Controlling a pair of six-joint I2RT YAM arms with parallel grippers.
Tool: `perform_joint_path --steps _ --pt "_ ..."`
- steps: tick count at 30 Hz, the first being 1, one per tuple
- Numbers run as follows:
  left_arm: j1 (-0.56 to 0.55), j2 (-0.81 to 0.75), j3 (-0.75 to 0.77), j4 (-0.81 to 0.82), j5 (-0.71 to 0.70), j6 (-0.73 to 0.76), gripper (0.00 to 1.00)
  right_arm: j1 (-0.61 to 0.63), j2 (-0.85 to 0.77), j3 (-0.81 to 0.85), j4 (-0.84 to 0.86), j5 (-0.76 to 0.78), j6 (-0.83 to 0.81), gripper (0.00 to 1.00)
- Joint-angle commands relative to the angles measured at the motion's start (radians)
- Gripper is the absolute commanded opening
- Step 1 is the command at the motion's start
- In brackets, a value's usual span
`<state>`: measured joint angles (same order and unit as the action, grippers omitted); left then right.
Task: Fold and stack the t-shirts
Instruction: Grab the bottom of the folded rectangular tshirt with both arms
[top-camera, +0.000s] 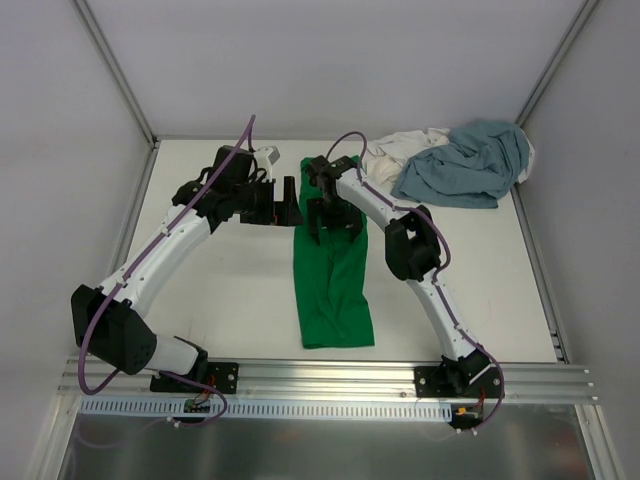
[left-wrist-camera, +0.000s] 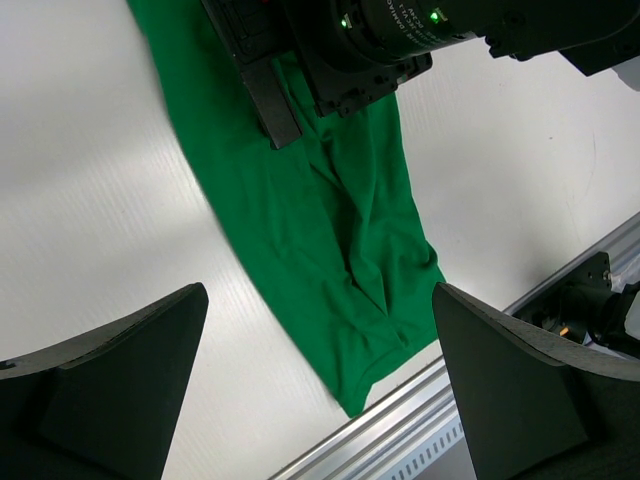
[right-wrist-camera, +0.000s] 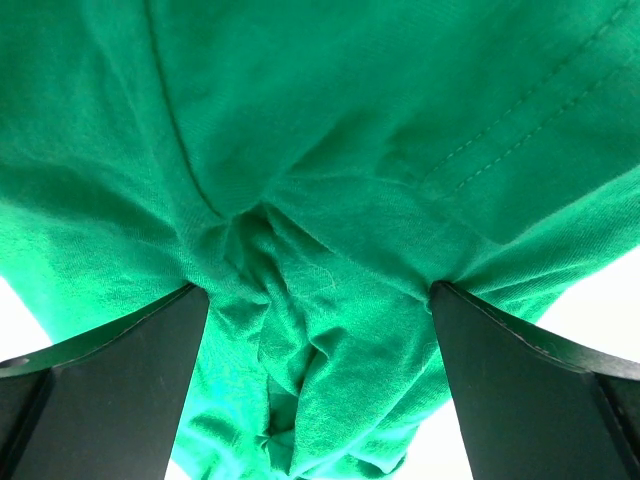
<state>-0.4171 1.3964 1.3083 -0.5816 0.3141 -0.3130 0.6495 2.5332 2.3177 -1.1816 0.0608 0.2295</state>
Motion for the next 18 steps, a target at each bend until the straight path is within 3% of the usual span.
perform_joint_path --steps 1,18 --pt "0.009 -0.037 -0.001 0.003 0.022 0.009 0.99 -0.028 0.07 0.023 0.059 0.016 0.008 0.99" --pt "0.031 -0.036 0.0 0.002 0.023 0.011 0.99 -0.086 0.105 0.177 0.08 0.008 -0.001 1.0"
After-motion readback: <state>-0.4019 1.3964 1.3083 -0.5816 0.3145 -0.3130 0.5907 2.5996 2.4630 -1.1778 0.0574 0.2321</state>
